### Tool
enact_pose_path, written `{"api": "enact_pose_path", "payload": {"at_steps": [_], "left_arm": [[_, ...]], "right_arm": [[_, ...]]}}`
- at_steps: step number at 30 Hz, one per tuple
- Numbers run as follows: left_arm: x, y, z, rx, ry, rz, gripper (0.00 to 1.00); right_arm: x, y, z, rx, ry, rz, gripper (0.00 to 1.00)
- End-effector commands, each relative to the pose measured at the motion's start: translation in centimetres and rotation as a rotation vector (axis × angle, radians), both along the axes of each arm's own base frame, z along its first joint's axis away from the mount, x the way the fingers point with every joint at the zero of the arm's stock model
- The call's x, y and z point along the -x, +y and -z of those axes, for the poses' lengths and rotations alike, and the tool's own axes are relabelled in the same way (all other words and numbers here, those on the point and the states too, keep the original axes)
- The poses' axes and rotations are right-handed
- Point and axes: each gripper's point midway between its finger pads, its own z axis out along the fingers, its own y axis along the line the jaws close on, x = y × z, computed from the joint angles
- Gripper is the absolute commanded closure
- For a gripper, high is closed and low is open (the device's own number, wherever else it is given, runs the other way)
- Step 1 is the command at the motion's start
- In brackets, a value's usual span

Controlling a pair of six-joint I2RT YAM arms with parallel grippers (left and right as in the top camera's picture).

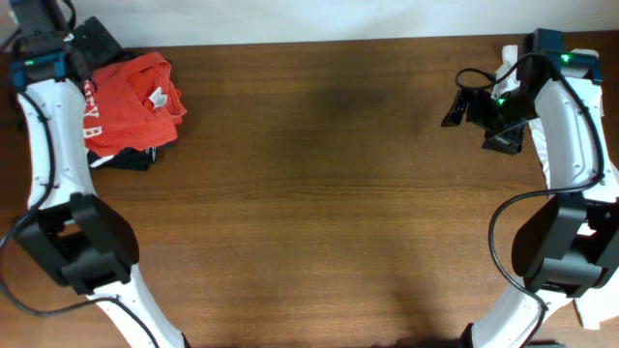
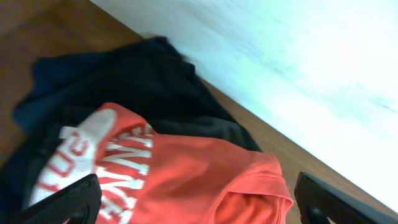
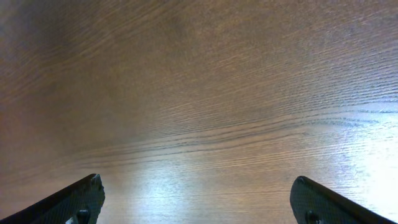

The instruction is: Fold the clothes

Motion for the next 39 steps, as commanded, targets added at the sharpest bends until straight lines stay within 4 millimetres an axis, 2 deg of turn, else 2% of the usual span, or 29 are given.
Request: {"api": "enact_pose_path", "payload": {"at_steps": [1,3,5,7,8,9,11,13,14,17,19,21,22,24,25,27,31,34,35,37,39], "left_arm": [[-0.8,0.3,8.6,0.048,0.150,0.025,0.02],[-0.9,0.3,12.9,0.067,0.217,0.024,0.02],[-1.1,1.3,15.4,0.037,0.246,-0.010,0.02],[-1.3,1.8,15.9,-0.019,0.262,0.018,0.01],[-1.6,1.9,15.0,-0.027,0.242,0.015,0.01],[-1.8,1.9,12.6,-0.036,0.205,0.014,0.01],[-1.8,1.7,9.4,-0.051,0.158,0.015,0.01],[-0.5,0.8,3.3,-0.054,0.089,0.009,0.01],[0.2,0.1,1.3,-0.048,0.071,0.024,0.01],[4.6,-4.3,-5.7,0.064,0.021,0.154,0.01],[9.1,-6.9,-10.3,0.147,-0.005,0.167,0.01],[12.4,-8.0,-12.1,0.166,0.010,0.158,0.01],[14.9,-9.2,-13.2,0.172,0.030,0.169,0.01],[17.7,-11.0,-14.5,0.166,0.043,0.203,0.01],[19.4,-12.6,-15.1,0.151,0.061,0.253,0.01],[22.0,-16.0,-15.0,0.130,0.121,0.363,0.01],[25.6,-22.8,-14.7,0.113,0.158,0.572,0.01],[30.0,-28.7,-14.3,0.083,0.159,0.783,0.01],[31.5,-29.8,-13.7,0.077,0.167,0.811,0.01],[33.0,-30.8,-12.6,0.072,0.173,0.829,0.01],[35.5,-32.4,-10.0,0.066,0.226,0.917,0.01]], "right_arm": [[0.0,-0.2,-0.5,0.010,-0.015,-0.001,0.01],[0.0,-0.2,-0.5,0.010,-0.015,-0.001,0.01],[0.0,-0.2,-0.5,0.010,-0.015,-0.001,0.01],[0.0,-0.1,-0.6,0.009,-0.016,-0.001,0.01],[0.0,-0.1,-0.6,0.009,-0.016,-0.001,0.01],[0.0,-0.2,-0.5,0.010,-0.015,-0.001,0.01],[0.0,-0.1,-0.6,0.009,-0.016,-0.001,0.01],[0.0,-0.1,-0.6,0.009,-0.016,-0.001,0.01],[0.0,-0.1,-0.6,0.009,-0.016,-0.001,0.01],[0.0,-0.1,-0.6,0.009,-0.016,-0.001,0.01],[0.0,-0.1,-0.6,0.009,-0.016,-0.001,0.01],[0.0,-0.1,-0.6,0.009,-0.016,-0.001,0.01],[0.0,-0.1,-0.6,0.009,-0.016,-0.001,0.01],[0.0,-0.1,-0.6,0.009,-0.016,-0.001,0.01],[0.0,-0.1,-0.6,0.009,-0.016,-0.001,0.01],[0.0,-0.2,-0.5,0.010,-0.015,-0.001,0.01],[0.0,-0.1,-0.6,0.009,-0.016,-0.001,0.01],[0.0,-0.1,-0.6,0.009,-0.016,-0.001,0.01],[0.0,-0.2,-0.5,0.010,-0.015,-0.001,0.01],[0.0,-0.2,-0.5,0.010,-0.015,-0.001,0.01],[0.0,-0.2,-0.5,0.010,-0.015,-0.001,0.01]]}}
